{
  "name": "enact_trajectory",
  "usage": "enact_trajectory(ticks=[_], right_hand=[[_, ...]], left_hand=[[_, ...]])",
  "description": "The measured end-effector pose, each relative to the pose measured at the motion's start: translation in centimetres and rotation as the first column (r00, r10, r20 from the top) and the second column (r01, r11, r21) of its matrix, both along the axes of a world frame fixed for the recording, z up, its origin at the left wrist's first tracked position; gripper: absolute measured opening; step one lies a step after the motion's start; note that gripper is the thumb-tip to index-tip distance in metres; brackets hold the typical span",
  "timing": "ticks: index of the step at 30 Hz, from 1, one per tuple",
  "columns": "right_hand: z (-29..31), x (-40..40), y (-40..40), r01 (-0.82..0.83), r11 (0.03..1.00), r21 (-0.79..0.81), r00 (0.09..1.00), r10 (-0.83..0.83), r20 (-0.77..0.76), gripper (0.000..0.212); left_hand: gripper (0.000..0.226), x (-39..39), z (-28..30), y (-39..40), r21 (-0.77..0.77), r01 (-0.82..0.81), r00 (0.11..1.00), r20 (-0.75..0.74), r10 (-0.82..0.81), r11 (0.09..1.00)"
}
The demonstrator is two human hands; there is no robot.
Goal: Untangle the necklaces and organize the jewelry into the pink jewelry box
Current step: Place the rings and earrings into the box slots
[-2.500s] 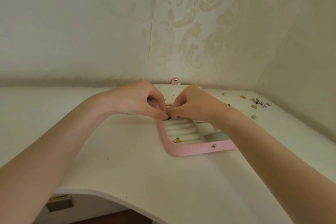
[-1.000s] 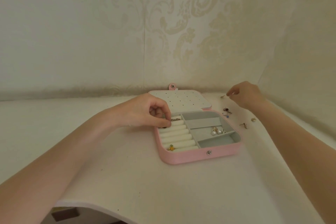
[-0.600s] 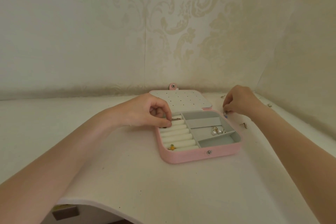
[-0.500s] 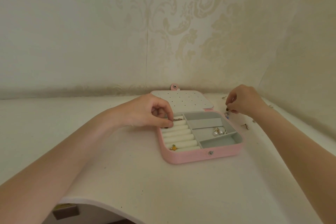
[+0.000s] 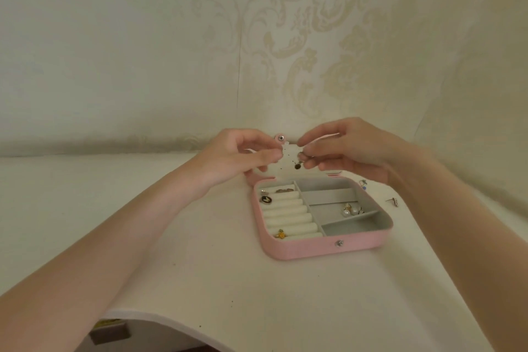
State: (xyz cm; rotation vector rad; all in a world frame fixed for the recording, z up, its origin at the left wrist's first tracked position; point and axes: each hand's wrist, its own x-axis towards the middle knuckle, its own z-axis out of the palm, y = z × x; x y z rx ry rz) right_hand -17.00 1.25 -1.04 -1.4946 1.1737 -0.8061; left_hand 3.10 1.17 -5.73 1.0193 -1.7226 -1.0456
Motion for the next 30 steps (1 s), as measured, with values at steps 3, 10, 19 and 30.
enact_trajectory(ticks=[3, 10, 19, 30], right_hand=[[-0.4, 1.3, 0.4, -0.083, 0.996, -0.017, 0.997, 0.083, 0.007, 0.015], [-0.4, 1.3, 0.3, -0.139, 0.990, -0.033, 0.990, 0.139, -0.012, 0.019], [-0.1, 0.4, 0.5, -0.175, 0.984, -0.033, 0.978, 0.170, -0.121, 0.015], [0.2, -4.9, 1.0, -0.196, 0.972, -0.128, 0.814, 0.089, -0.573, 0.019]], left_hand=[[0.014, -0.4, 0.0, 0.4, 0.061, 0.066, 0.998, -0.019, -0.065, 0.996], [0.016, -0.1, 0.4, 0.5, 0.155, 0.088, 0.995, -0.060, -0.080, 0.984], [0.022, -0.3, 0.1, 0.5, 0.191, 0.194, 0.981, -0.008, -0.196, 0.962], [0.012, -5.8, 2.3, -0.7, 0.060, 0.210, 0.941, 0.259, -0.218, 0.976]])
